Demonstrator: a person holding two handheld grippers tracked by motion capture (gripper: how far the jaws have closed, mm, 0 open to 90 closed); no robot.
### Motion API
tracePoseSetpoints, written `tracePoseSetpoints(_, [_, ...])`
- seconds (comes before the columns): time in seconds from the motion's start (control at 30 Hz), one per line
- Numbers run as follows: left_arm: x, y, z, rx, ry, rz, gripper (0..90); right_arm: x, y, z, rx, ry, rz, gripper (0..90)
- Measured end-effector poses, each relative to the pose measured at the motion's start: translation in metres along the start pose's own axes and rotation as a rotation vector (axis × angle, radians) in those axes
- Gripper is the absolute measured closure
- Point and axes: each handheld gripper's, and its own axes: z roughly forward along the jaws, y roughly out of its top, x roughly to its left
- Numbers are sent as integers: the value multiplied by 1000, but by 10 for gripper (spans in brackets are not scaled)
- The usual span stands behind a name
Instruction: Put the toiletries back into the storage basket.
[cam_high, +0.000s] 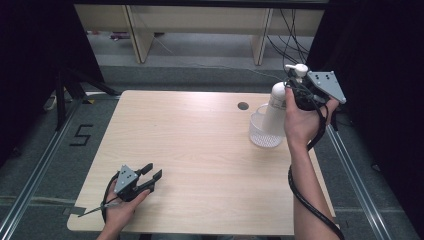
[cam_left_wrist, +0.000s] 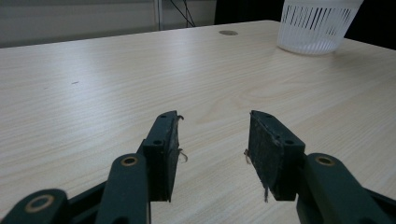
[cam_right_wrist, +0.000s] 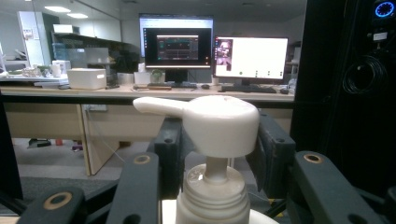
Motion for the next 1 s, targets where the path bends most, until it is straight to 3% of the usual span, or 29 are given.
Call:
tracePoseSetpoints(0.5, [0, 0, 0, -1, -1, -2, 525, 1, 7, 13, -1, 2, 19, 599])
tracePoseSetpoints(1.0, [0, 0, 0, -6, -4, 0, 525, -2, 4, 27, 6, -12, 4, 599])
